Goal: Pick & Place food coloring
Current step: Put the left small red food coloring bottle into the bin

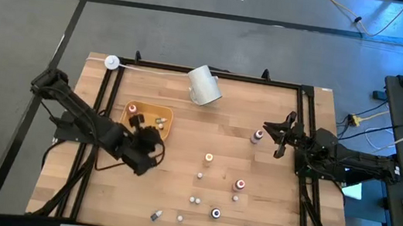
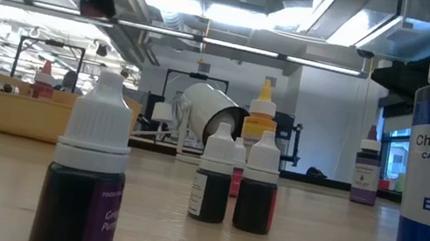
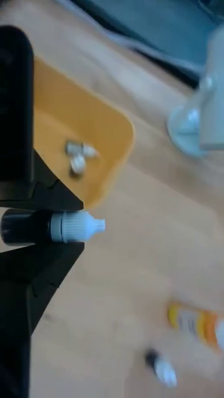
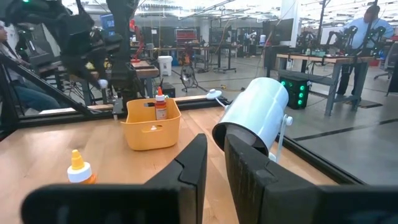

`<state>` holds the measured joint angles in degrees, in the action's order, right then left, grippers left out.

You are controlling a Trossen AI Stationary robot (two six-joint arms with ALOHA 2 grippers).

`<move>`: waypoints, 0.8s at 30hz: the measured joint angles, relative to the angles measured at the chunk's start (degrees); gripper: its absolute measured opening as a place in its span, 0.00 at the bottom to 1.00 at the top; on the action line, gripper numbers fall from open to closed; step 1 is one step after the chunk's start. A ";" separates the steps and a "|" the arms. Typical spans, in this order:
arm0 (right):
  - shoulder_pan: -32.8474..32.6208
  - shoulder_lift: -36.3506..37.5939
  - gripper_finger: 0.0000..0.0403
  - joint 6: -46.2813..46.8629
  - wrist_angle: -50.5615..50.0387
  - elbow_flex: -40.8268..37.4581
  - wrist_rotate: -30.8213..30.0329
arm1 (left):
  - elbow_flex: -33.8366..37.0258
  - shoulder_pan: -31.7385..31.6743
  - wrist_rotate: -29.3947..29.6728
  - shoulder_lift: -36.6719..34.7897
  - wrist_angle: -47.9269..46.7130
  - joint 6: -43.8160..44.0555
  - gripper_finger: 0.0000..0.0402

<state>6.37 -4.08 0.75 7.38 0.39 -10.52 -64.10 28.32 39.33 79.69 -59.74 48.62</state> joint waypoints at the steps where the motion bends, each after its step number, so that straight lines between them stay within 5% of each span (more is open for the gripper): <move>1: 0.00 -0.01 0.15 -0.51 -0.01 0.02 0.00 | 0.00 -0.67 -0.02 -0.10 -1.13 -0.65 0.17; 15: 0.00 -0.02 0.15 -2.49 -0.02 0.00 0.00 | 0.99 -16.06 -9.31 5.23 -3.66 -16.61 0.17; 24: 0.00 -0.02 0.15 -2.49 -0.08 0.00 0.00 | 13.71 -22.79 -19.40 2.87 12.76 -26.89 0.17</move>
<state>6.37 -4.10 -1.74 7.30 0.39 -10.52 -50.39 5.53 19.93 82.56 -46.99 21.73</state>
